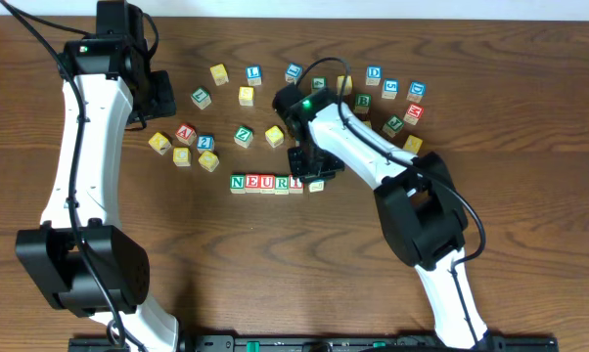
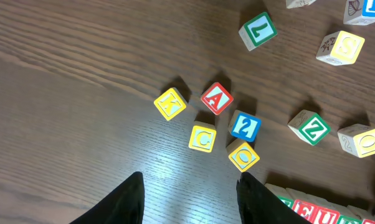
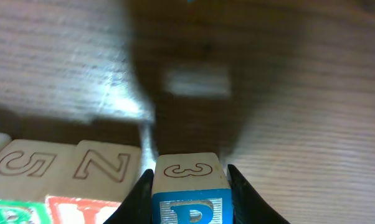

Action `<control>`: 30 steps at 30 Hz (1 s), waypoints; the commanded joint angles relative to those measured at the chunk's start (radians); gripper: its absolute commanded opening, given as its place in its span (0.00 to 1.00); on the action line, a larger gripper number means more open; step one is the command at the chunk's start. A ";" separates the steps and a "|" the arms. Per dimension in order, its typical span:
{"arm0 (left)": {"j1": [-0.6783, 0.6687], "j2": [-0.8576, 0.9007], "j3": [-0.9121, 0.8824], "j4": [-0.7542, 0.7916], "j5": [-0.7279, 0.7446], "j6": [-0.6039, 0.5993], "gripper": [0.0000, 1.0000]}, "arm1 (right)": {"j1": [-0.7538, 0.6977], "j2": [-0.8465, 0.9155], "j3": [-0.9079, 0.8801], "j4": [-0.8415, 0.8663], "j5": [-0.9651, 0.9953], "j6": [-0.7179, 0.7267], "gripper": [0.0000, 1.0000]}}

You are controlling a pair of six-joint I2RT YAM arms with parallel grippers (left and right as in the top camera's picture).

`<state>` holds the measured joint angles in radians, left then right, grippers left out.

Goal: Spell out NEURIPS
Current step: 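Carry the blue P block with the right gripper to the I block's right, then lower the P block beside the I block and open the right gripper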

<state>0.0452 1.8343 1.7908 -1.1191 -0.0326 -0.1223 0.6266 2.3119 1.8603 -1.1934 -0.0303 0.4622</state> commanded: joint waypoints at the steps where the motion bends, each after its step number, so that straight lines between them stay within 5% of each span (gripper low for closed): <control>1: 0.004 -0.019 0.026 -0.002 -0.013 0.013 0.47 | 0.006 -0.034 -0.011 -0.004 -0.006 0.017 0.27; 10: 0.004 -0.019 0.026 -0.002 -0.013 0.013 0.47 | 0.005 -0.034 -0.011 -0.010 -0.006 0.016 0.42; 23: 0.004 -0.019 0.026 -0.002 -0.012 0.013 0.48 | -0.026 -0.034 -0.011 -0.011 -0.006 0.004 0.39; 26: 0.004 -0.019 0.026 -0.002 -0.012 0.013 0.47 | -0.041 -0.034 -0.011 -0.012 -0.007 0.003 0.52; 30: 0.004 -0.019 0.026 -0.002 -0.012 0.013 0.47 | -0.049 -0.034 -0.011 -0.014 -0.007 0.000 0.53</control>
<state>0.0452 1.8343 1.7908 -1.1191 -0.0326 -0.1223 0.5865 2.3119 1.8561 -1.2057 -0.0341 0.4633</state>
